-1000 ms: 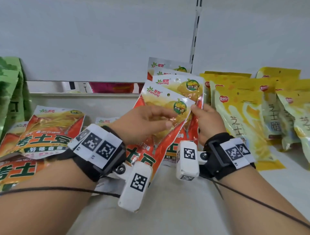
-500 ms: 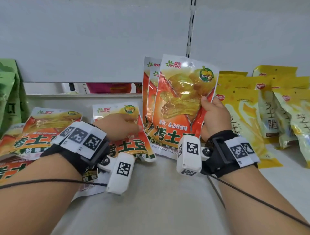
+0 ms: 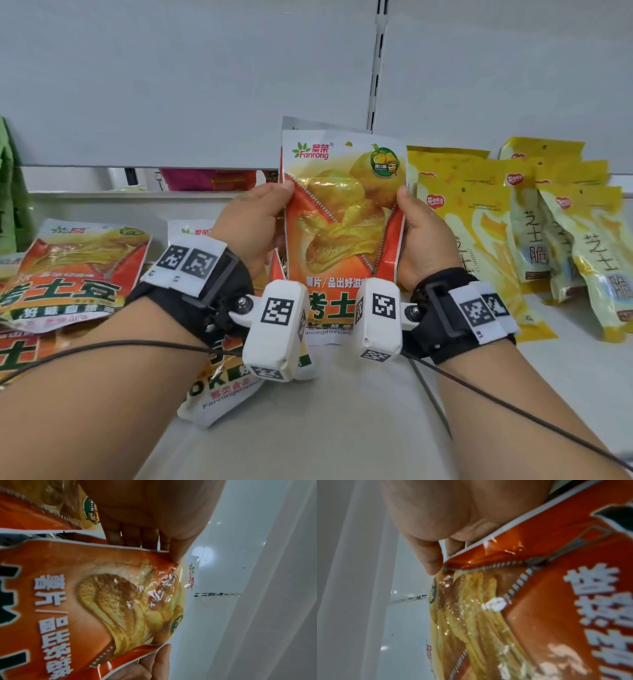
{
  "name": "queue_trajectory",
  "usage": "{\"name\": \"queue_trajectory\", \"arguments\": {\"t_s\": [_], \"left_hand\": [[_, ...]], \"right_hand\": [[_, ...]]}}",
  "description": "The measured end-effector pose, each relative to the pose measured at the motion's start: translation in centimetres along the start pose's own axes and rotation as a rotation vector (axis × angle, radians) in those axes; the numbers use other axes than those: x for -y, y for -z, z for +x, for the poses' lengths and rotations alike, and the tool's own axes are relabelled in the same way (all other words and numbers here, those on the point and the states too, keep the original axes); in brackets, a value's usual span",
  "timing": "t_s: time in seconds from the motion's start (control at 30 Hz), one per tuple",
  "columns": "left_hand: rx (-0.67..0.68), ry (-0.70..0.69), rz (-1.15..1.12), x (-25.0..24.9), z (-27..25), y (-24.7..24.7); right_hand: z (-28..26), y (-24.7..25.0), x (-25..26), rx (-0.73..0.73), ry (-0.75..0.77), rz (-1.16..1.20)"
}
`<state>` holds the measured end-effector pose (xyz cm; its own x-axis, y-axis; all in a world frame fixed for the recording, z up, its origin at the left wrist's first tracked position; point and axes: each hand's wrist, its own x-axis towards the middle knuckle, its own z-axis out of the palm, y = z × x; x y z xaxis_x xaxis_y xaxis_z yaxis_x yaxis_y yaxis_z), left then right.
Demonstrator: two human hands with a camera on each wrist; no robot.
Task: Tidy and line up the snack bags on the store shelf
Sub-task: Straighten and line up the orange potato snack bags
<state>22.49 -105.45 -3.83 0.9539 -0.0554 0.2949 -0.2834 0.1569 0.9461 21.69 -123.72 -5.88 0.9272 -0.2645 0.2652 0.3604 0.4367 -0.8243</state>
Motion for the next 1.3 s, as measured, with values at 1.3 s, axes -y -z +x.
{"name": "queue_trajectory", "arguments": {"t_s": [1.3], "left_hand": [[-0.066, 0.086, 0.012, 4.3, 0.2, 1.5]], "right_hand": [[-0.5, 1.1, -2.6, 0.334, -0.049, -0.470]]}}
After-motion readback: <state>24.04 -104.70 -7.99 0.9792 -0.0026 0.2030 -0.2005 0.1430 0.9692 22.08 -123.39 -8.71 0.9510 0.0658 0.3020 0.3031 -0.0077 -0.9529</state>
